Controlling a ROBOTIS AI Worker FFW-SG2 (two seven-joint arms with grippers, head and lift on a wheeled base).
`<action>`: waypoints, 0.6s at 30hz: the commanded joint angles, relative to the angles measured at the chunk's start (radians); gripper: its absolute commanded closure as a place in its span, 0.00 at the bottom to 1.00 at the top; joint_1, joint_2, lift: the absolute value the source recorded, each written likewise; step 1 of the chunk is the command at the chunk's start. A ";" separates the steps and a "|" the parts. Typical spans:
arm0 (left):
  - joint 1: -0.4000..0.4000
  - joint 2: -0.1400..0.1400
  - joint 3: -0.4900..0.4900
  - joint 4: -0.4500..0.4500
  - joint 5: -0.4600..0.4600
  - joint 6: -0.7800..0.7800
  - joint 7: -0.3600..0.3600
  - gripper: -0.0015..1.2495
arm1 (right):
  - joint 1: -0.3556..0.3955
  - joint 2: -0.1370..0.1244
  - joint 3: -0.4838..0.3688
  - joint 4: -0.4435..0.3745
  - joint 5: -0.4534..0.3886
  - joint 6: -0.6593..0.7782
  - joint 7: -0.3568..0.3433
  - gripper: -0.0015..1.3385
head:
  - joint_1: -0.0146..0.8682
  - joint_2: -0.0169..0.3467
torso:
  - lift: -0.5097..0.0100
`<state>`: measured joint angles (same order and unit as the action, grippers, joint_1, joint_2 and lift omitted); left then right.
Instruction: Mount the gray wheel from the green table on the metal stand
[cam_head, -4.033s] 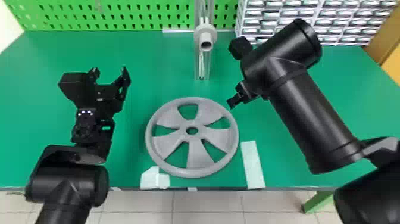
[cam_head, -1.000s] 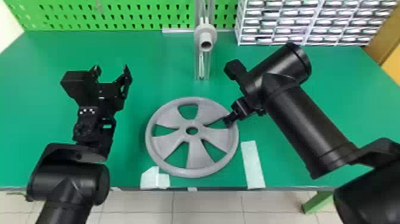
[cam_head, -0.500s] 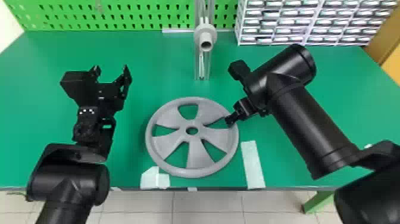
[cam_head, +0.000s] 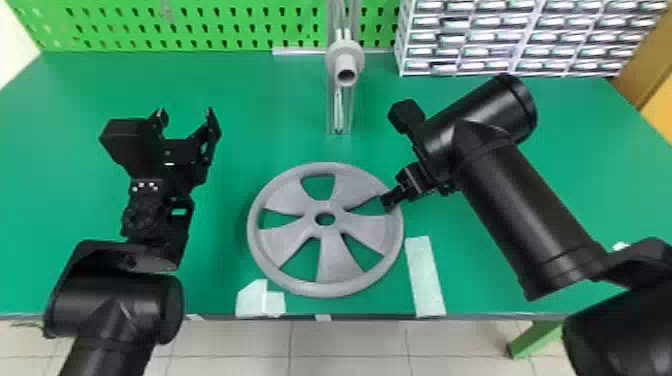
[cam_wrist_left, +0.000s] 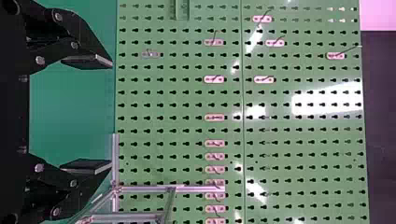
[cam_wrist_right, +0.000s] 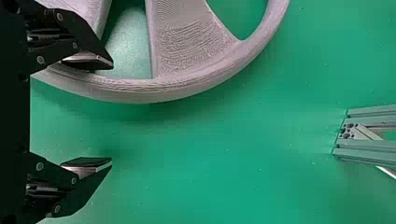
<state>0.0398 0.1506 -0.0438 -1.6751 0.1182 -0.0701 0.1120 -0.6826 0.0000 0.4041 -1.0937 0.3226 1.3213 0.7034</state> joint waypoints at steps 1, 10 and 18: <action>0.000 0.001 -0.001 0.000 0.000 0.000 0.000 0.40 | -0.003 0.001 0.022 0.000 0.007 0.001 -0.005 0.39 | 1.00 0.19 | 0.79; 0.000 0.001 0.001 0.000 0.000 -0.004 0.000 0.40 | -0.003 0.001 0.019 0.000 0.007 0.001 -0.005 0.46 | 1.00 0.19 | 0.79; 0.002 0.000 0.002 0.000 0.000 -0.005 0.000 0.40 | -0.002 0.001 0.018 -0.002 0.006 0.001 -0.005 0.48 | 1.00 0.19 | 0.79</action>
<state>0.0399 0.1507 -0.0414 -1.6751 0.1181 -0.0743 0.1120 -0.6851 0.0000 0.4224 -1.0937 0.3287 1.3223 0.6979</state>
